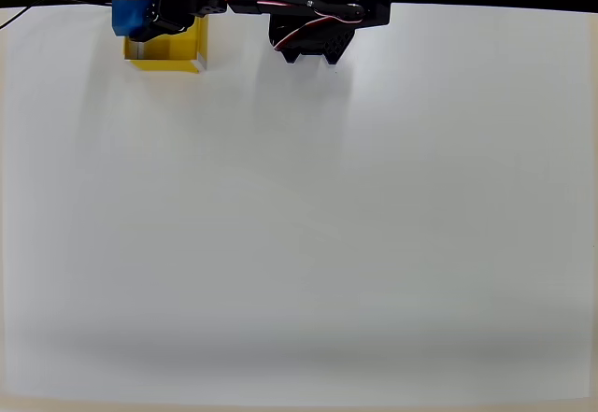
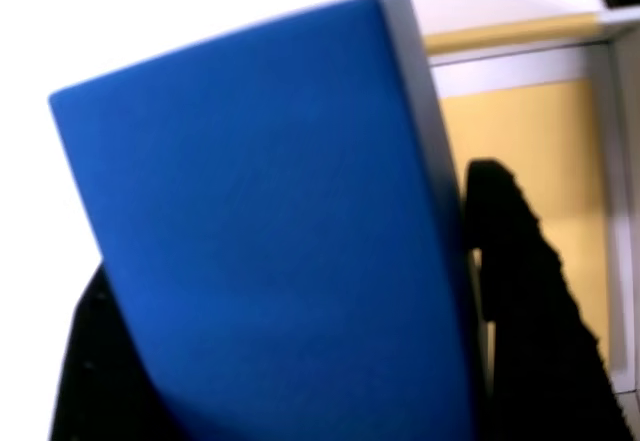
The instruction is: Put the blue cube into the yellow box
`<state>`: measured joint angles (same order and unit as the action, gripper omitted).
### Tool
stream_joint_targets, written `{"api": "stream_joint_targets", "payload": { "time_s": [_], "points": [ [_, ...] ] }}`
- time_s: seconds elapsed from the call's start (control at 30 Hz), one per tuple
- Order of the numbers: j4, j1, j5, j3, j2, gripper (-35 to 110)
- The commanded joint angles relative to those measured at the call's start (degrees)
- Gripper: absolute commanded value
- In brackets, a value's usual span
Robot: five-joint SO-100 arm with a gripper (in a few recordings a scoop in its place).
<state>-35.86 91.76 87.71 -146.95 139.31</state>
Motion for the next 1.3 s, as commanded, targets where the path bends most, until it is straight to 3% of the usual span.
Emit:
{"api": "stream_joint_targets", "payload": {
  "time_s": [0.0, 0.73, 1.03, 1.27],
  "points": [
    [4.22, 2.81, 1.58, -1.32, 4.04, 7],
    [14.59, 2.90, 0.88, -11.95, 2.20, 9],
    [-4.13, 2.90, 1.76, -2.99, 4.48, 10],
    [-11.16, 2.81, 2.11, 0.53, 4.57, 10]
  ]
}}
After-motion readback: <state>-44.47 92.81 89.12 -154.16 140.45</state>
